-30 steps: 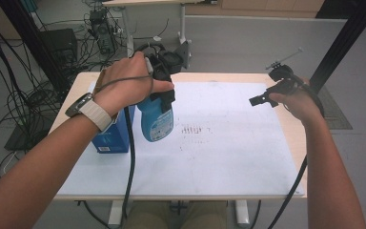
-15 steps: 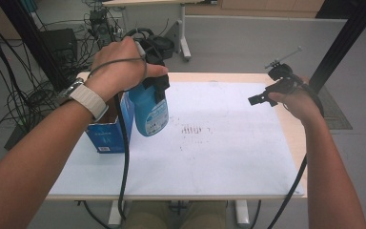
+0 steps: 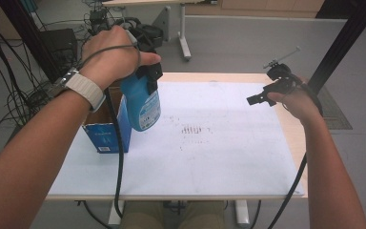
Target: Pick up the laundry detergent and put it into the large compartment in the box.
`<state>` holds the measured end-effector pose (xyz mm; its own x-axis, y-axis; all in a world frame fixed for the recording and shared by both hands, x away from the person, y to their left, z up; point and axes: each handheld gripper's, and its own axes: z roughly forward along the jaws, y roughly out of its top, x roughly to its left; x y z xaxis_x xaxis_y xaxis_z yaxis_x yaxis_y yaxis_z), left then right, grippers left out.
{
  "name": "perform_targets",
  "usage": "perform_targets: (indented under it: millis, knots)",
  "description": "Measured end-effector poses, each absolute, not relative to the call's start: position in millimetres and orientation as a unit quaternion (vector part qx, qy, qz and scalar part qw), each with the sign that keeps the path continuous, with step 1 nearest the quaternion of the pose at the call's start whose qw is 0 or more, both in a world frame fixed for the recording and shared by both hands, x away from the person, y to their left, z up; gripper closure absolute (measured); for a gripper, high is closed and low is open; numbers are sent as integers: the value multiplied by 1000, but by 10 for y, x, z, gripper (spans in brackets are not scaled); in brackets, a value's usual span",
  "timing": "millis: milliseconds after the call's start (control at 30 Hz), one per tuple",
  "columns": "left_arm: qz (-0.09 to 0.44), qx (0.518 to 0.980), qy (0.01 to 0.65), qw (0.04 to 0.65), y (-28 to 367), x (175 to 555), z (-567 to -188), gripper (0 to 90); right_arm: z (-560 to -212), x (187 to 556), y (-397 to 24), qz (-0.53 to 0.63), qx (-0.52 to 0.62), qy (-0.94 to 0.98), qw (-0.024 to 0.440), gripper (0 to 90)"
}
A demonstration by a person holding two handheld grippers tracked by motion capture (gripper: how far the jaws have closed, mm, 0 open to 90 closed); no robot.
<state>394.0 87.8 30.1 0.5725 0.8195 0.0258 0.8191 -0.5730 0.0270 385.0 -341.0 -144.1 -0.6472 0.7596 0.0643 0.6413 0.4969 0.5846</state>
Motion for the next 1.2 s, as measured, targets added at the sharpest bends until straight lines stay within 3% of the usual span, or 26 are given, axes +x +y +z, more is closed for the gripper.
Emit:
perform_targets:
  millis: [1200]
  knots:
    - [10,802,596,41,1671,4049,753,372,-1452,3969,-3384,294,394,865,102,100]
